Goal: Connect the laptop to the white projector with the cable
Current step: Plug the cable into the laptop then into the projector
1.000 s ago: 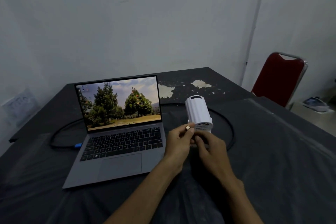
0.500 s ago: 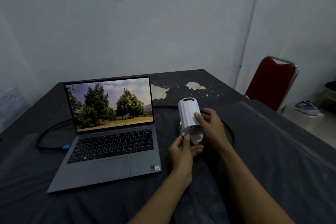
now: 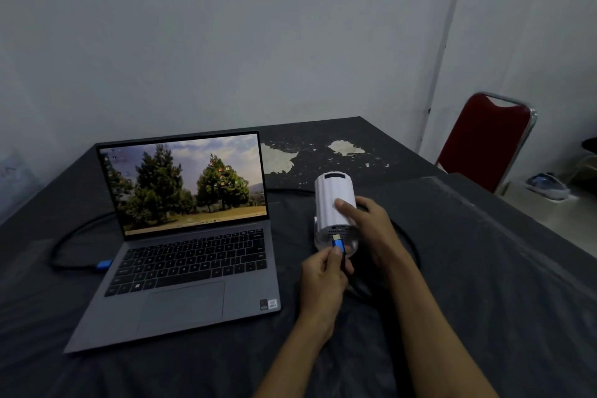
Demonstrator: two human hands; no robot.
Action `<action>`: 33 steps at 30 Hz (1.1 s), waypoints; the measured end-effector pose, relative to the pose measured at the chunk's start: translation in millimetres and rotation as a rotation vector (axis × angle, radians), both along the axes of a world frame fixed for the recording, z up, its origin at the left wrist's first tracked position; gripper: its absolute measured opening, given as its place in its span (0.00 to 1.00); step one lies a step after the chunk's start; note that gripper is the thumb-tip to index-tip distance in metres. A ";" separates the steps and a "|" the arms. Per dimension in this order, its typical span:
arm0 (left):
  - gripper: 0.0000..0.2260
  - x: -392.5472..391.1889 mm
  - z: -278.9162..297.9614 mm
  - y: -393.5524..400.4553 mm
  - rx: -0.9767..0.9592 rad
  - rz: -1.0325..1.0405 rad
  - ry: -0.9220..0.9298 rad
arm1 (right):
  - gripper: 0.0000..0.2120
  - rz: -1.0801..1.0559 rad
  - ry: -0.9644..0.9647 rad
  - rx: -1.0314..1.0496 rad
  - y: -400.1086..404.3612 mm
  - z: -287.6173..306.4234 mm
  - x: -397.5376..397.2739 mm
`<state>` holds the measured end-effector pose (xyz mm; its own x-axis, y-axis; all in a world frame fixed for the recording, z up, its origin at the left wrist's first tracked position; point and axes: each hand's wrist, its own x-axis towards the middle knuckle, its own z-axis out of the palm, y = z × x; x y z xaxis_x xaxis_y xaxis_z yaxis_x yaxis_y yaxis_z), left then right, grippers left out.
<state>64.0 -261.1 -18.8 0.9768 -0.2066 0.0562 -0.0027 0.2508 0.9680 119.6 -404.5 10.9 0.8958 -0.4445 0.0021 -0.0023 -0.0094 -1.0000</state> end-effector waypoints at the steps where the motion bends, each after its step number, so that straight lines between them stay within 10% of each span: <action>1: 0.17 1.5 -0.1 1.2 -0.009 -0.013 0.010 | 0.30 0.009 0.001 -0.002 0.4 0.5 0.1; 33: 0.15 15.9 11.6 6.7 -0.082 -0.167 0.159 | 0.27 0.109 -0.027 0.010 3.0 5.4 -10.3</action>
